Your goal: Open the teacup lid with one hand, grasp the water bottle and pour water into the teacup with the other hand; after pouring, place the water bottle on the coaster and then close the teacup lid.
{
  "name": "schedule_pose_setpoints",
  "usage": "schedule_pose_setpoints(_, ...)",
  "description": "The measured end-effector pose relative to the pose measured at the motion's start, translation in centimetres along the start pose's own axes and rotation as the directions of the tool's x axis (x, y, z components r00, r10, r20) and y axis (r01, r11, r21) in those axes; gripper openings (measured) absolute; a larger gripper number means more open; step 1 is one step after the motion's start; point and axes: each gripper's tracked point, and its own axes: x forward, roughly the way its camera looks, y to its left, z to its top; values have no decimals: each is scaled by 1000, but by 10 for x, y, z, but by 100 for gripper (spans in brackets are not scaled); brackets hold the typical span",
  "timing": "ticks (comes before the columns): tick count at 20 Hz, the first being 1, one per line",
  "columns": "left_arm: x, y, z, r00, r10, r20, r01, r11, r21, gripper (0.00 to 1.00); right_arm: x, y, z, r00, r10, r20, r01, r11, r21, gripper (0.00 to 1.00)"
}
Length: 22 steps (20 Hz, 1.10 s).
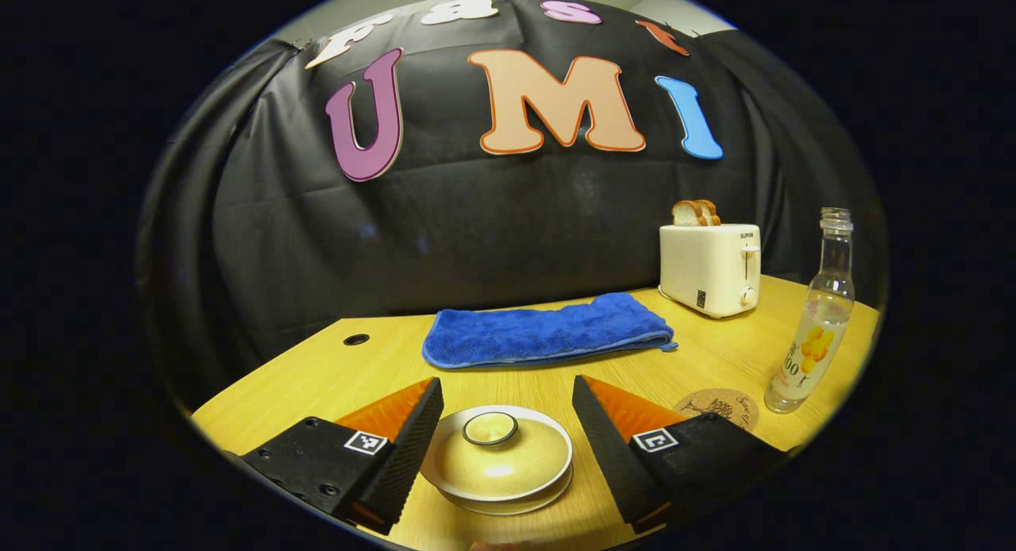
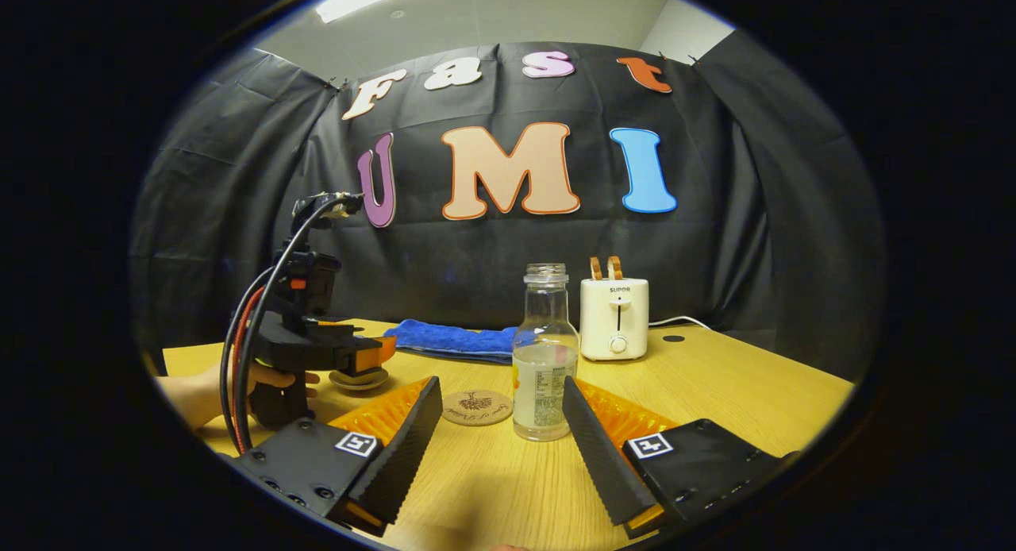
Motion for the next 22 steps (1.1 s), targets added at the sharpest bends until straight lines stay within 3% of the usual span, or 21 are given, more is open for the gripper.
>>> schedule_pose_setpoints(3,2,5,1,1000,12,1,-12,1000,-27,95,2,-3,-1,1000,-7,-1,7,1000,0,94)
schedule_pose_setpoints(4,3,4,1,1000,12,-1,-12,1000,-28,95,3,-4,-1,1000,-10,0,10,1000,0,98)
schedule_pose_setpoints(5,3,4,-1,1000,12,-6,-12,1000,-28,95,3,-4,-1,1000,-12,0,12,1000,0,94)
schedule_pose_setpoints(6,4,4,-1,1000,8,-9,-8,1000,-24,93,3,-5,-1,1000,-14,-1,14,1000,0,97)
schedule_pose_setpoints(7,5,2,-2,1000,2,-15,-2,1000,-19,90,3,-5,-1,1000,-15,-2,15,1000,0,94)
schedule_pose_setpoints(8,5,1,-2,1000,-2,-19,2,1000,-15,83,4,-6,-1,1000,-16,-2,16,1000,0,100)
schedule_pose_setpoints(13,5,-1,-3,999,-19,-30,18,1000,-11,55,6,-9,-1,1000,-25,-3,25,1000,1,98)
schedule_pose_setpoints(16,4,0,0,1000,-24,-18,23,999,-23,46,6,-9,0,1000,-31,-2,31,1000,-1,94)
schedule_pose_setpoints(17,4,2,0,1000,-14,-12,14,1000,-26,43,6,-10,-1,1000,-31,0,31,1000,-1,98)
schedule_pose_setpoints(18,3,4,0,1000,-4,-11,4,1000,-26,32,7,-10,-1,1000,-31,-1,31,1000,-1,98)
schedule_pose_setpoints(22,2,10,0,999,33,-12,-33,999,-26,29,6,-10,0,1000,-31,1,31,1000,-2,98)
